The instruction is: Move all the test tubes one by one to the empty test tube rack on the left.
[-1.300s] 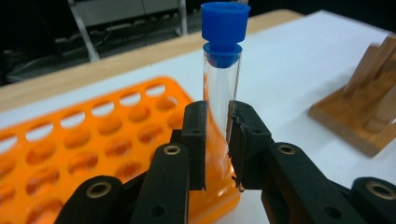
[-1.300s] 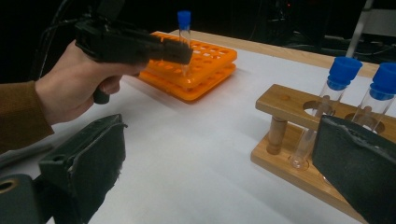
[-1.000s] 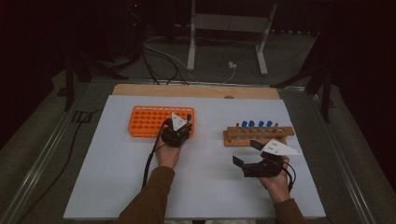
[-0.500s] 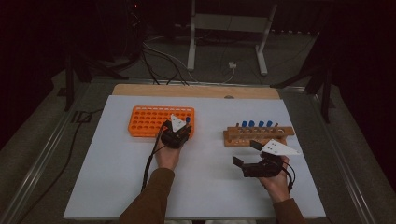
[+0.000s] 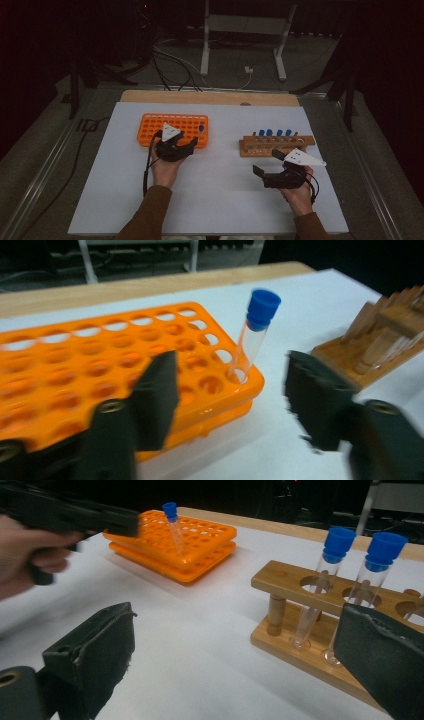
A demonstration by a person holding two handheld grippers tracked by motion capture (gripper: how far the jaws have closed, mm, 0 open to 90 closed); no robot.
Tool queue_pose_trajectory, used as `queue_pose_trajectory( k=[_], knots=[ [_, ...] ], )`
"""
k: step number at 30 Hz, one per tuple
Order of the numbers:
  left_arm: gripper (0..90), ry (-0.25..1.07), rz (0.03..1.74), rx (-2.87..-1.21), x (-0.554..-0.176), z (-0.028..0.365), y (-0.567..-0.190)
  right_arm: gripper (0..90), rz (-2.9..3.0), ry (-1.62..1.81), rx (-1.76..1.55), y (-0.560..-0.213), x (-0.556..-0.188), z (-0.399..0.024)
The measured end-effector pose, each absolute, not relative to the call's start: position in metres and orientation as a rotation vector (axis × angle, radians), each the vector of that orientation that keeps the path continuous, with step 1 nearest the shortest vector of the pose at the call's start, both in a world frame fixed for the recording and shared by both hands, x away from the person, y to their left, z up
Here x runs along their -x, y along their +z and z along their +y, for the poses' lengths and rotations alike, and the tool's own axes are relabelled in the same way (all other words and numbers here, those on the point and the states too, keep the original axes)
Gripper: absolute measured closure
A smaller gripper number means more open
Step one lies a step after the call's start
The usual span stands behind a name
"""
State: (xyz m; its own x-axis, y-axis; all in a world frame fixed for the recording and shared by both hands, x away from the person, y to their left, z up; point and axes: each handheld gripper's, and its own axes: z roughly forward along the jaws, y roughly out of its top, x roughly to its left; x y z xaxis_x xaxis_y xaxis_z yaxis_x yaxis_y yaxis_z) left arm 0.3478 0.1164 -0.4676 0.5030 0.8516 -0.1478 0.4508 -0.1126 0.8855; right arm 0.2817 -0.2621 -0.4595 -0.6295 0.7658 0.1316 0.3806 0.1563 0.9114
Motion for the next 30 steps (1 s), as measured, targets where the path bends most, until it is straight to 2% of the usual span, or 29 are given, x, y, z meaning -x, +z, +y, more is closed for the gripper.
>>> queue_pose_trajectory(
  k=[5,8,12,19,24,30],
  knots=[
    [19.0,0.513,1.126,-1.685,-0.328,0.146,-0.459,3.3,2.078,1.459,-1.101,-0.460,-0.282,-0.261],
    [15.1,0.517,1.134,-1.682,-0.317,0.157,-0.457,3.4,2.078,1.456,-1.106,-0.460,-0.282,-0.261],
    [2.3,0.534,1.113,-1.694,-0.296,0.171,-0.454,3.4,2.070,1.454,-1.121,-0.460,-0.283,-0.263],
    [0.6,0.583,1.061,-1.689,-0.269,0.192,-0.450,3.3,2.049,1.440,-1.132,-0.459,-0.282,-0.264],
    [0.6,0.612,1.068,-1.678,-0.266,0.199,-0.450,3.4,2.049,1.416,-1.125,-0.459,-0.281,-0.265],
    [0.7,0.631,1.093,-1.676,-0.266,0.203,-0.452,10.5,2.007,1.382,-1.136,-0.456,-0.282,-0.273]
  ],
)
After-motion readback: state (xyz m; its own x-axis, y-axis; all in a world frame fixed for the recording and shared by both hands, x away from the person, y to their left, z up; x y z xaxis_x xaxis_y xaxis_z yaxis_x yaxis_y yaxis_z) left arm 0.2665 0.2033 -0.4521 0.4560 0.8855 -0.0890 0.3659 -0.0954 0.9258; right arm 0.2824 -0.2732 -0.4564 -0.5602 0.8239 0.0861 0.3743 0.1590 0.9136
